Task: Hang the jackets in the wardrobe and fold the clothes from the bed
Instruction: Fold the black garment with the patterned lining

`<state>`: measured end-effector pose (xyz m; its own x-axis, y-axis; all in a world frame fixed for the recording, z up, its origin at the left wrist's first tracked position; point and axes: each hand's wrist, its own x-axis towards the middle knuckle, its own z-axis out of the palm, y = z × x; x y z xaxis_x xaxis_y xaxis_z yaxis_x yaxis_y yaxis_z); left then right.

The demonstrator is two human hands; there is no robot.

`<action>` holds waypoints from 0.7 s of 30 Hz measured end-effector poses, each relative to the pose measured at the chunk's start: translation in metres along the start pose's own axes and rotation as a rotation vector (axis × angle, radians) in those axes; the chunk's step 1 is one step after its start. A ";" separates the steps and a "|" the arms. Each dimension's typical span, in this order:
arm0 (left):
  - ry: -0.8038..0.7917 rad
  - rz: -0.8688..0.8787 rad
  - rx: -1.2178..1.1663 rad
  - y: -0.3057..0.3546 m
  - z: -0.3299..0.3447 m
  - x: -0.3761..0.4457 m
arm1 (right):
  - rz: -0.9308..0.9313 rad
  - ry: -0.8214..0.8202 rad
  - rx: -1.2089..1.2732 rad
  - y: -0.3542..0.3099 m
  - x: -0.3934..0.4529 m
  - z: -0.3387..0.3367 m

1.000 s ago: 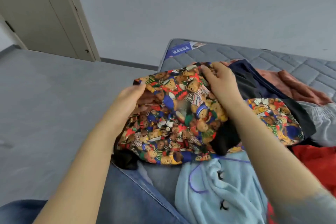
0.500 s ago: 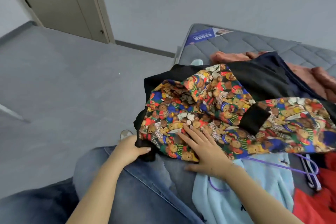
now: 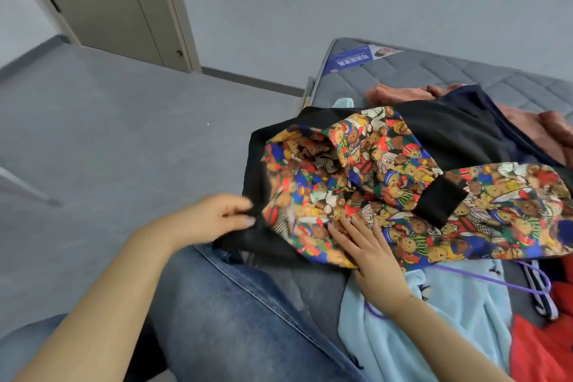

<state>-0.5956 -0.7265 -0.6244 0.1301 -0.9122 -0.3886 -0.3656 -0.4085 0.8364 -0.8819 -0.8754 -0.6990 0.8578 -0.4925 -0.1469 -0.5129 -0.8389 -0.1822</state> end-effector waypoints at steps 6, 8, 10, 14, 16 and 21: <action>0.021 -0.344 0.625 -0.038 0.020 0.002 | 0.015 -0.185 -0.050 0.006 0.003 0.012; 0.041 -0.374 0.443 -0.038 0.020 0.006 | -0.004 -0.207 -0.002 0.012 0.004 0.010; 0.080 -0.377 0.224 -0.037 0.023 0.013 | -0.015 -0.203 -0.025 0.014 0.004 0.008; 0.078 -0.409 0.269 -0.038 0.037 0.030 | 0.005 -0.218 0.203 0.009 0.007 0.000; -0.086 -0.507 0.444 -0.039 0.046 0.036 | 0.188 -0.187 0.643 0.005 0.011 -0.013; -0.116 -0.647 0.524 -0.047 0.056 0.047 | 0.727 0.174 1.651 0.017 0.028 -0.032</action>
<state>-0.6235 -0.7487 -0.7036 0.3766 -0.4825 -0.7908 -0.6360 -0.7554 0.1580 -0.8658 -0.9106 -0.6752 0.4094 -0.7230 -0.5564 -0.1555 0.5456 -0.8235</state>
